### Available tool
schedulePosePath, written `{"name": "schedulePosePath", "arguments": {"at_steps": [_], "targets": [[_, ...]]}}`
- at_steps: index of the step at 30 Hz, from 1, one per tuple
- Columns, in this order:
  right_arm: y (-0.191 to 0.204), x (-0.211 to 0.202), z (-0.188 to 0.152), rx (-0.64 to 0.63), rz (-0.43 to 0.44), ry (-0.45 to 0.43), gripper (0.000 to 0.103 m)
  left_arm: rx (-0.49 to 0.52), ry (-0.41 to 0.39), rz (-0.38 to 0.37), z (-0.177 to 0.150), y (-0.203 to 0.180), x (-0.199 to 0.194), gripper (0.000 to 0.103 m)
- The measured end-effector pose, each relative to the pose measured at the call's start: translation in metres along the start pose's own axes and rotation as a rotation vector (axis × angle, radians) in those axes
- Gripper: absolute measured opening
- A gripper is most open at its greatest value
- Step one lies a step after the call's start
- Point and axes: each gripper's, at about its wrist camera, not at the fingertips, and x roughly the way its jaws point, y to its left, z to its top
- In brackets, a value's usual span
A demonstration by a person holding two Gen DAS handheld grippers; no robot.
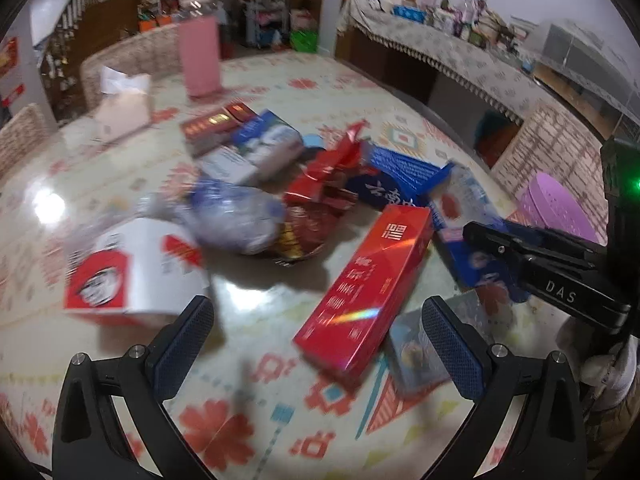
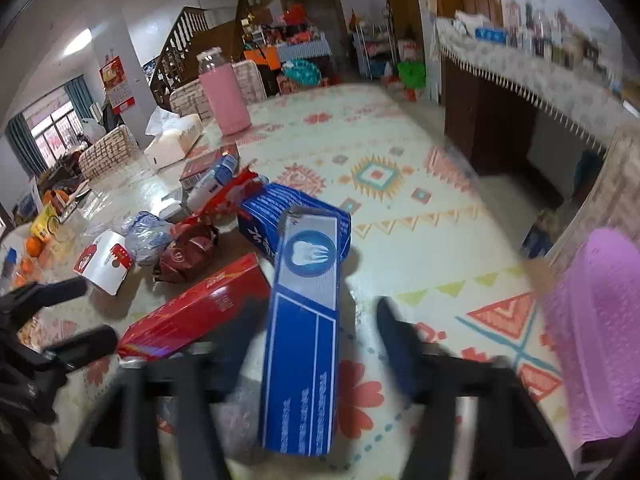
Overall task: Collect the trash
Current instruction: 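Grasp the red medicine box with the left tool while the right tool grasps the blue toothpaste box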
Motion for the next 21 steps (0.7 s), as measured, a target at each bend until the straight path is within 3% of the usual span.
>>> {"name": "schedulePosePath", "arguments": {"at_steps": [11,12,13,14,15,17,21], "targets": [[-0.015,-0.022,-0.015,0.047,0.054,-0.032,0.035,0.049,0.111,-0.065,0.017,-0.014,0.051,0.1],[-0.017,-0.025,-0.016,0.053,0.056,-0.038,0.035,0.048,0.115,-0.068,0.017,-0.015,0.052,0.084],[-0.019,-0.029,-0.017,0.058,0.057,-0.045,0.035,0.045,0.12,-0.067,0.017,-0.017,0.054,0.074],[-0.021,-0.033,-0.017,0.063,0.057,-0.051,0.035,0.045,0.104,-0.03,0.016,-0.018,0.051,0.05],[-0.024,-0.038,-0.019,0.07,0.06,-0.06,0.035,0.039,0.109,-0.034,0.016,-0.018,0.05,0.04],[-0.027,-0.045,-0.02,0.08,0.063,-0.07,0.035,0.004,0.104,-0.068,0.014,-0.017,0.044,0.039],[-0.033,-0.058,-0.025,0.098,0.068,-0.089,0.035,-0.029,0.057,-0.045,0.007,-0.017,0.019,0.039]]}}
